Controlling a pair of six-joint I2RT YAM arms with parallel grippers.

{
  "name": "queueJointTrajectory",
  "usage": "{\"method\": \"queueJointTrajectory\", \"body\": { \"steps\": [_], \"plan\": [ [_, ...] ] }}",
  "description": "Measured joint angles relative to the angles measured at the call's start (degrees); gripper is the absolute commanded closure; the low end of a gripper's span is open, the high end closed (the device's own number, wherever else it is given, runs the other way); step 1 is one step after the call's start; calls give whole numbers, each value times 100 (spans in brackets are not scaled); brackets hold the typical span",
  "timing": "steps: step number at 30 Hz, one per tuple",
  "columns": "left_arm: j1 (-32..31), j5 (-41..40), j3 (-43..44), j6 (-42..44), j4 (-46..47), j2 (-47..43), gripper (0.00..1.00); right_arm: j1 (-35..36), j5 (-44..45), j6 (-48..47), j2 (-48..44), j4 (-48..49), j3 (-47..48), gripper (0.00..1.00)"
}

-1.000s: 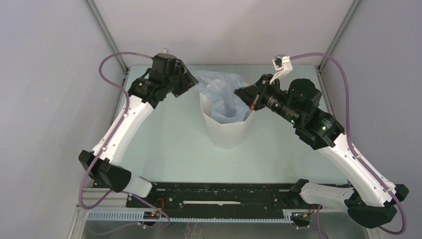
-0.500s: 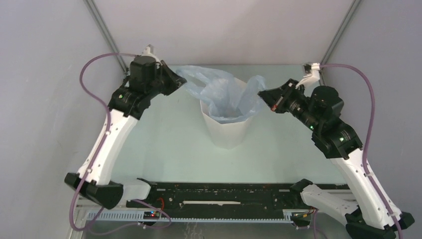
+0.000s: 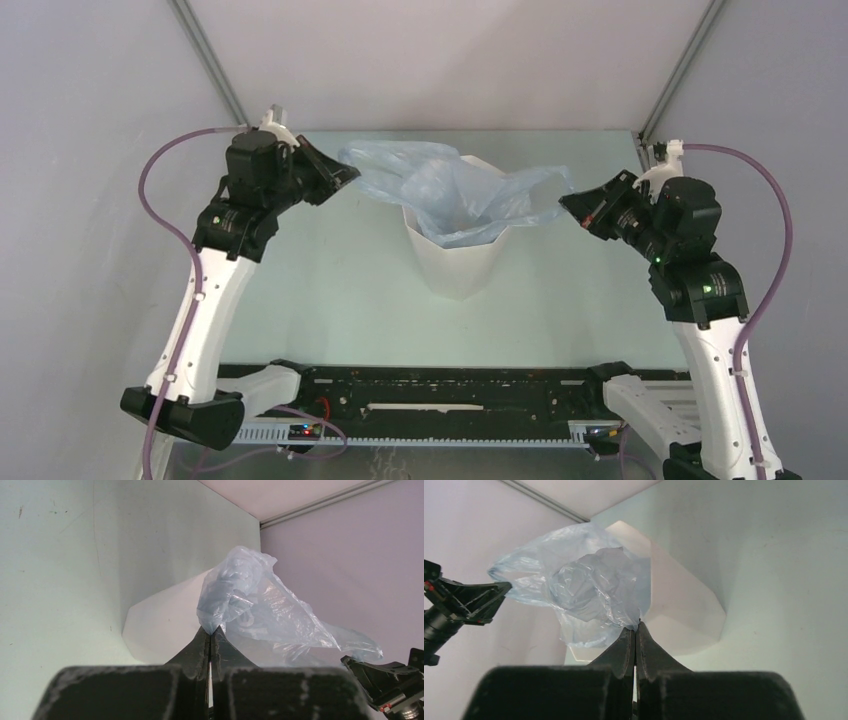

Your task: Put the trash bags into the trash bin

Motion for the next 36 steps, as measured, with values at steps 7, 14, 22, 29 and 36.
{"method": "queueJointTrajectory", "body": {
  "steps": [7, 14, 22, 29, 36],
  "plan": [
    [114, 192, 0, 212, -153, -39, 98, -81, -356, -446, 168, -291, 0, 100],
    [122, -76, 286, 848, -763, 181, 87, -85, -105, -1410, 667, -601, 2, 98],
    [-7, -129, 581, 909, -992, 378, 22, -85, -138, -1355, 824, -896, 310, 72],
    [-964, -791, 584, 472, -1154, -356, 8, -85, -278, -791, 575, -1209, 579, 22],
    [-1849, -1495, 479, -365, -1016, -492, 17, 533, -133, -352, 297, -1416, 688, 12]
  ]
}}
